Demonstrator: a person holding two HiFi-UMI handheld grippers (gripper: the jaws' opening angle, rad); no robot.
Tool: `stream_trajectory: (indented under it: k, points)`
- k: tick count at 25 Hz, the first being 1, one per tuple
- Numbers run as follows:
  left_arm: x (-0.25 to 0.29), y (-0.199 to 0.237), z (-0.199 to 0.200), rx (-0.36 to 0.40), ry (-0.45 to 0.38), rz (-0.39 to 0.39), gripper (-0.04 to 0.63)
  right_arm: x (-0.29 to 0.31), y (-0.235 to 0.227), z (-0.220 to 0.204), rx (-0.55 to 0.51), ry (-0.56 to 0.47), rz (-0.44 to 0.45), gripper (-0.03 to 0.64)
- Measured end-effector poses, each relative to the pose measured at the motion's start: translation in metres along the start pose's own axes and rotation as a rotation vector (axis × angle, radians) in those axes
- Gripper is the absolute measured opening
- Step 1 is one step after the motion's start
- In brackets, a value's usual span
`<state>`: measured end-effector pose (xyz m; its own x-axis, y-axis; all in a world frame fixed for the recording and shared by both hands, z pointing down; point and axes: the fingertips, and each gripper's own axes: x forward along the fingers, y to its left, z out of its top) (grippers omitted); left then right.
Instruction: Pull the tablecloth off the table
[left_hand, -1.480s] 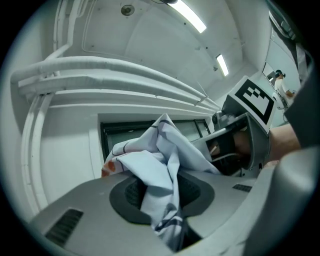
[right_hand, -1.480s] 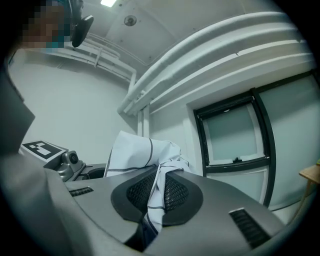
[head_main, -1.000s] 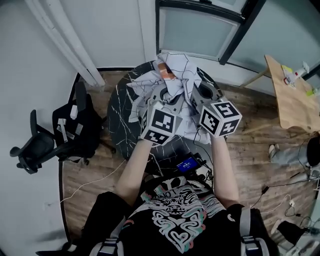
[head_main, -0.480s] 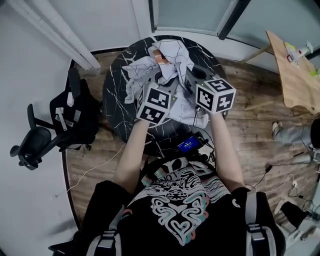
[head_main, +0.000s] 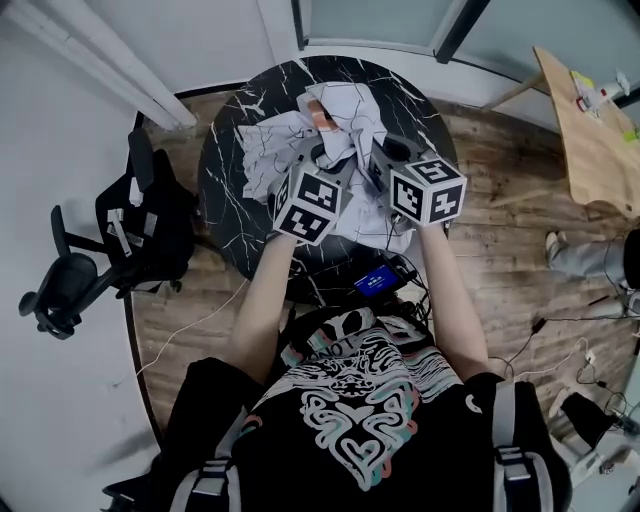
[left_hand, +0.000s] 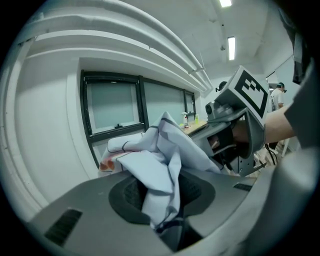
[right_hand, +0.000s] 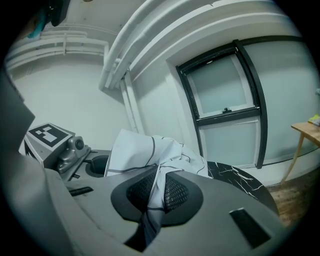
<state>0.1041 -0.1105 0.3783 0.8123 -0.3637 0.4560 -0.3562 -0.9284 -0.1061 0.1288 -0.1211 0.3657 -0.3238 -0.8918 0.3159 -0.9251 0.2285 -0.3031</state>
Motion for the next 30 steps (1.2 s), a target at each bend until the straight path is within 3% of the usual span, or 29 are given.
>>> stream_trajectory:
  k: [12, 20, 30]
  points:
    - [0.022, -0.019, -0.047, -0.048, 0.099, -0.063, 0.147, -0.002, -0.016, -0.047, -0.029, 0.093, -0.018, 0.000]
    - [0.016, -0.019, -0.072, -0.069, 0.170, -0.076, 0.186, -0.005, -0.019, -0.061, -0.166, 0.173, -0.080, 0.003]
    - [-0.008, -0.018, -0.073, -0.089, 0.177, -0.110, 0.284, -0.013, -0.014, -0.060, -0.124, 0.144, -0.095, 0.008]
